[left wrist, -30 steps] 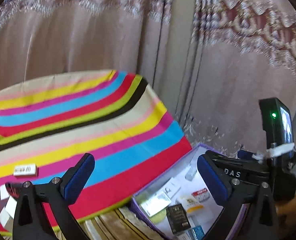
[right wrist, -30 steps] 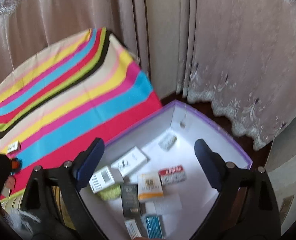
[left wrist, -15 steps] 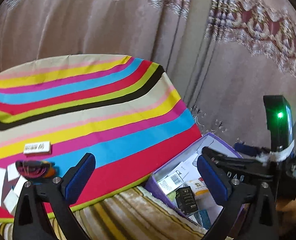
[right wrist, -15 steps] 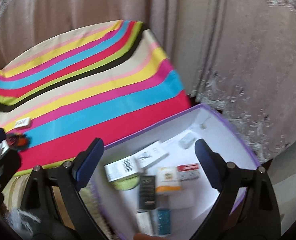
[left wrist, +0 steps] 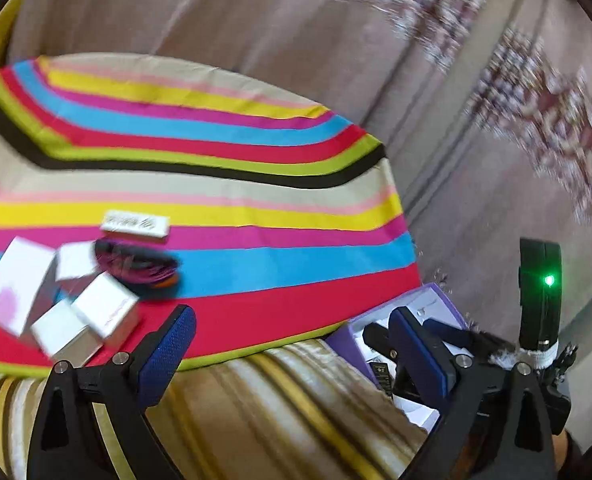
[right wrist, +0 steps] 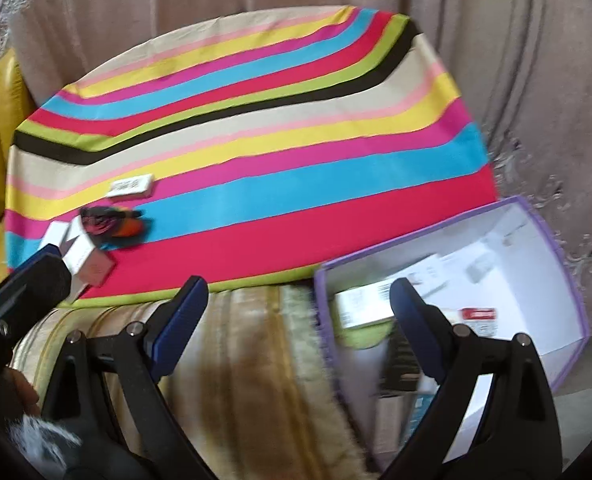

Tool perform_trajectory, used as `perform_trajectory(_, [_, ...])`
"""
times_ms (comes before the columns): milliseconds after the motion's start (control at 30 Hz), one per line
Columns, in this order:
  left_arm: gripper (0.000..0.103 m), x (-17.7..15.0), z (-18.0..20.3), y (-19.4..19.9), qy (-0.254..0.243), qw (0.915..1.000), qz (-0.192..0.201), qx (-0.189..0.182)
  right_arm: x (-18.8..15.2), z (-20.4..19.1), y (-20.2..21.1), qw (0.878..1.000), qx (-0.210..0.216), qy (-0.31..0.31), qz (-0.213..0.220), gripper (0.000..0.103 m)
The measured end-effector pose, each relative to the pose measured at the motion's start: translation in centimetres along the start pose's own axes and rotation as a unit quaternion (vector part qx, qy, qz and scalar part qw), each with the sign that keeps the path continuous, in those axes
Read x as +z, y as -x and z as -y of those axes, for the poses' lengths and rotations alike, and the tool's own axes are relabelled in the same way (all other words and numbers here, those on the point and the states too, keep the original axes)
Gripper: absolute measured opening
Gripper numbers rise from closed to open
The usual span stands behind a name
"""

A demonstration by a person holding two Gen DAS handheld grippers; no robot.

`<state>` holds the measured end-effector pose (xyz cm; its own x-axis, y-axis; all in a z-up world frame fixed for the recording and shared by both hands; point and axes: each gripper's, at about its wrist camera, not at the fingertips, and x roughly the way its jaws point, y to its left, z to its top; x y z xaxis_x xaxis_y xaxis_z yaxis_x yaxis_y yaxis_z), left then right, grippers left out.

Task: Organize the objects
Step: 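Move both open tools back to the remaining white boxes on the table, then grasp the large white pink-print box with the left tool while the right tool grasps the JIYIN MUSIC box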

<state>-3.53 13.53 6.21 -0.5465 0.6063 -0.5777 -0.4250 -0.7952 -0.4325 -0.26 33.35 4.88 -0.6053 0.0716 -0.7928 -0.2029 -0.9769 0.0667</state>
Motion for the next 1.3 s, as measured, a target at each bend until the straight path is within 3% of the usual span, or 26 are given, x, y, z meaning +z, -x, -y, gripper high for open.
perform_trajectory(233, [0.092, -0.7, -6.0, 2.9, 0.052, 0.9975, 0.009, 0.047, -0.9, -4.6, -0.9, 0.998, 0.033, 0.049, -0.027, 0.094])
perform_trajectory(600, [0.086, -1.9, -14.1, 5.3, 0.139, 0.9834, 0.001, 0.116, -1.3, -11.2, -2.8, 0.988, 0.069, 0.13, -0.049, 0.093])
perform_trajectory(967, [0.086, -1.4, -18.0, 5.3, 0.162, 0.9739, -0.013, 0.159, -1.2, -15.9, -5.7, 0.973, 0.09, 0.196, -0.082, 0.087])
perform_trajectory(1300, [0.086, 0.2, -19.2, 3.6, 0.137, 0.9744, -0.042, 0.173, -0.9, -19.5, -7.4, 0.958, 0.099, 0.255, -0.084, 0.083])
